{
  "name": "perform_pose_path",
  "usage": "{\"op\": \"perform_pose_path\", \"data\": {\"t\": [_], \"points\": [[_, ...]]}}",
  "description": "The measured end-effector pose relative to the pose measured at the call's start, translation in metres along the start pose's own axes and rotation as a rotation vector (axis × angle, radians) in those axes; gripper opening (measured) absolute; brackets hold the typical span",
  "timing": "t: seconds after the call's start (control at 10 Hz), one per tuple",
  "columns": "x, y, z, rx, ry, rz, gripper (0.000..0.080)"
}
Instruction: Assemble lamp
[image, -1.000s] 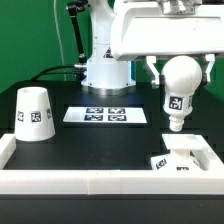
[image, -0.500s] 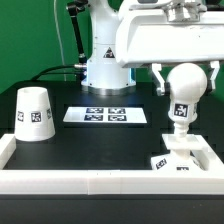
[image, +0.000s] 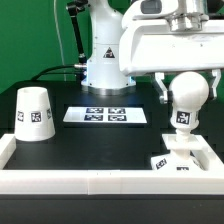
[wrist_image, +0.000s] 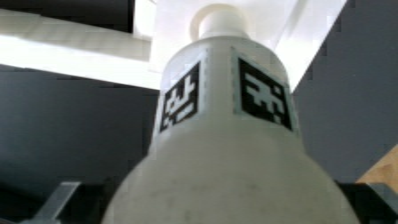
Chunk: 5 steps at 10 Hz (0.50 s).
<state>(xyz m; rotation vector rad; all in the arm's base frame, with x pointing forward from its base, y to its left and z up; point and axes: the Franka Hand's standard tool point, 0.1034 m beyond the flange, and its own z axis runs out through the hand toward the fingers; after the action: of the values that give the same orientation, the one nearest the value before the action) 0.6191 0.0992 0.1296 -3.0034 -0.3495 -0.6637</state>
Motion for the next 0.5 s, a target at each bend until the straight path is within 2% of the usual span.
{"op": "perform_pose_path", "data": {"t": [0.5], "points": [[-0.0115, -0.0010, 0.0085, -0.002, 0.000, -0.002, 0.0576]]}}
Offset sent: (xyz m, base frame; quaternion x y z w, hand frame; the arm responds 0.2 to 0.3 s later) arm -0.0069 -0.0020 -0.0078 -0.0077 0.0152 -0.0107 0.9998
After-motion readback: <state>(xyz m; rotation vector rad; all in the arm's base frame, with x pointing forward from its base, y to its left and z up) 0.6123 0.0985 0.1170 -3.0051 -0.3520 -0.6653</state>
